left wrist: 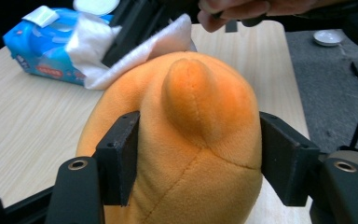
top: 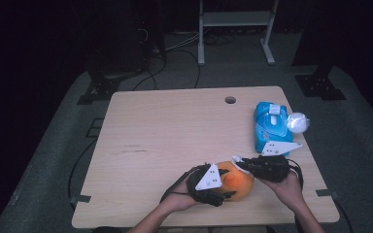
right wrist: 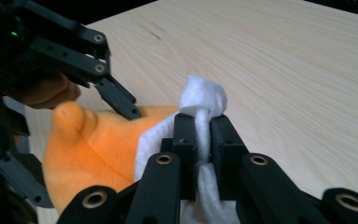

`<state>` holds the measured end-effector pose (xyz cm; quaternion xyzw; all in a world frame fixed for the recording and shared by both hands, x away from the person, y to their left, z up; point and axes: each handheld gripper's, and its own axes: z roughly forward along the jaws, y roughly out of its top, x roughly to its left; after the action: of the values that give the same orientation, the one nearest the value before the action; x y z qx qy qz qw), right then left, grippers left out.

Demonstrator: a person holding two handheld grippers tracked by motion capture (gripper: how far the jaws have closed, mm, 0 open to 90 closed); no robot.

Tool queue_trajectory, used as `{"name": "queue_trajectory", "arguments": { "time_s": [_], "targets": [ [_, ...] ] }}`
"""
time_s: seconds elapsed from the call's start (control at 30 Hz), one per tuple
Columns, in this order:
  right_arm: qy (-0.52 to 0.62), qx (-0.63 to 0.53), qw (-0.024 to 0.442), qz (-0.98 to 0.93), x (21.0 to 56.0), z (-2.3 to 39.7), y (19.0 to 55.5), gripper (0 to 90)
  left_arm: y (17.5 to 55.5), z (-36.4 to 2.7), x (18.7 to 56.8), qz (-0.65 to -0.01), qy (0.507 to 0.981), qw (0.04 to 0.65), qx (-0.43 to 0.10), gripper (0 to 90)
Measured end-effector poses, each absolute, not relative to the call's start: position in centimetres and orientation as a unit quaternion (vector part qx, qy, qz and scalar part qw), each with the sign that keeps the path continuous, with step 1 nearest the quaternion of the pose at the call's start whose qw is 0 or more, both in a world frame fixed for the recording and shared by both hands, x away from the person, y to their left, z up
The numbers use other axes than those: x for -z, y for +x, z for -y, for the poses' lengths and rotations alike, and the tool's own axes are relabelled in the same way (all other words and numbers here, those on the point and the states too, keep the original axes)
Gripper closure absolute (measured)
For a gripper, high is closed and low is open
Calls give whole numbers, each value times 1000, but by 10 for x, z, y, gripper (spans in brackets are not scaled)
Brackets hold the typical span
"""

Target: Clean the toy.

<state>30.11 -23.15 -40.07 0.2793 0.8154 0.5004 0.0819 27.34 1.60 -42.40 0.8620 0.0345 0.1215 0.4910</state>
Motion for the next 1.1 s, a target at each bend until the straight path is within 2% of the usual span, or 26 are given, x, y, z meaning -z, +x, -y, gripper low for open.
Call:
{"name": "queue_trajectory", "arguments": {
  "time_s": [0.07, 0.17, 0.43, 0.6, 0.77, 0.83, 0.87, 1.1],
  "targets": [
    [280, -514, 62, -808, 401, 233, 303, 814, 274, -16, 424, -29, 863, 490, -120, 343],
    [282, -517, 56, -806, 403, 233, 304, 814, 276, -18, 423, -34, 862, 491, -120, 345],
    [321, -508, 91, -794, 405, 251, 309, 814, 312, -48, 428, -171, 817, 549, -40, 371],
    [290, -537, 95, -786, 394, 237, 300, 812, 320, -51, 430, -241, 791, 562, -21, 368],
    [292, -520, 125, -793, 395, 233, 301, 813, 323, -53, 431, -255, 786, 563, -5, 253],
    [305, -519, 124, -789, 399, 238, 303, 814, 323, -53, 430, -251, 789, 561, -7, 268],
    [305, -523, 121, -787, 399, 239, 301, 814, 322, -52, 430, -249, 789, 562, -11, 304],
    [244, -537, 108, -801, 396, 209, 288, 810, 324, -56, 431, -257, 785, 564, -13, 375]
  ]
}}
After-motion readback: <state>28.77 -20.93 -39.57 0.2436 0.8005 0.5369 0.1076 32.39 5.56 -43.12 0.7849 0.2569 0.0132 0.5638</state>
